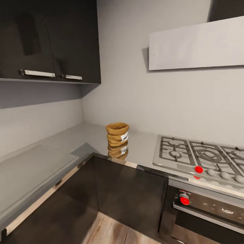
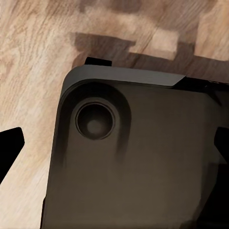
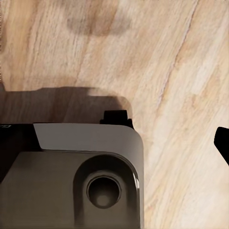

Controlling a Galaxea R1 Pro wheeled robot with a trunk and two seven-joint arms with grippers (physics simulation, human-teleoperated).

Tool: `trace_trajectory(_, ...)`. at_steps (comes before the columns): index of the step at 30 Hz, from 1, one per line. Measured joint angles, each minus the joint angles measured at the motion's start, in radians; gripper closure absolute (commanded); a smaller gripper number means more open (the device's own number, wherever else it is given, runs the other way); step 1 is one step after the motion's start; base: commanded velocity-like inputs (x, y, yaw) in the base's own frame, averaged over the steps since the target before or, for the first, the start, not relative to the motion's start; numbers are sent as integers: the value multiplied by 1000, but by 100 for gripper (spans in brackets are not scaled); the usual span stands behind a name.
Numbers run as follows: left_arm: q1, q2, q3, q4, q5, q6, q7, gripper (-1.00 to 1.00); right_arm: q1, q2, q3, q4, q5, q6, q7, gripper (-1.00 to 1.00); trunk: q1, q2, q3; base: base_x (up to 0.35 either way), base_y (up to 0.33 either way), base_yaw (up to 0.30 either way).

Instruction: In the kitchen, take the popcorn bag from the countertop, put it into the microwave, and heat it until the popcorn is cooked so the cooked popcorn ends up inside the bag.

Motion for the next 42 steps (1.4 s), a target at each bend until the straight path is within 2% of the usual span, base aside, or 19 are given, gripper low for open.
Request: trace_trajectory(42,0,-2,-1,1,-3,1,1,-100,0,3,0,0,-2,-1,-1,-100,-161,294,132,0,0,0)
